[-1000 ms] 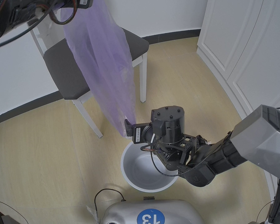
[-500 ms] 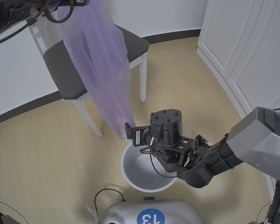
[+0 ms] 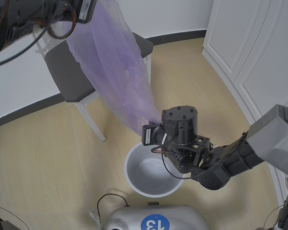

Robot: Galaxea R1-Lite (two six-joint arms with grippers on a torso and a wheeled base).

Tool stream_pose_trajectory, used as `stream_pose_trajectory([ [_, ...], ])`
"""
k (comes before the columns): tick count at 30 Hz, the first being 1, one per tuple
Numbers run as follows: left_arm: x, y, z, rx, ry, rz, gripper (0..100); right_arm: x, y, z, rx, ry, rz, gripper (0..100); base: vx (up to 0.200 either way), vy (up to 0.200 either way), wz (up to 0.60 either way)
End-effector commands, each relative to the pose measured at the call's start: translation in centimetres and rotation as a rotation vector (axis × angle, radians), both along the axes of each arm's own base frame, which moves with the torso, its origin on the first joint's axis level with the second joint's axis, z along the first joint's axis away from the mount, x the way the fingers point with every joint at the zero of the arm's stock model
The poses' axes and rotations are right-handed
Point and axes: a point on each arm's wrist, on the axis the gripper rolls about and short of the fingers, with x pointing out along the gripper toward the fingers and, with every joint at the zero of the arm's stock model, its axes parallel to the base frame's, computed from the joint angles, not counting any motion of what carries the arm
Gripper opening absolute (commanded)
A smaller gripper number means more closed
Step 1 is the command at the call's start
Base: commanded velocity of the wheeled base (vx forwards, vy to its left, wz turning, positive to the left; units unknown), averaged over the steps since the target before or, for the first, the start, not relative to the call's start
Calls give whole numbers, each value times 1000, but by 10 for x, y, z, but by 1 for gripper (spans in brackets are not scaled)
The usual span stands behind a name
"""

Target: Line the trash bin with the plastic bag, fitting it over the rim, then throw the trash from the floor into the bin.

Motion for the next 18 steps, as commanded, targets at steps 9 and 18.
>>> stream_pose_trajectory([
  [9,-14,34,-24,29,122,-167,0,-50,-69,57,44,-57,-42,0,0,0,0],
  [18,-22,51,-35,-85,174,-306,0,-69,-88,59,22,-58,-49,0,0,0,0],
])
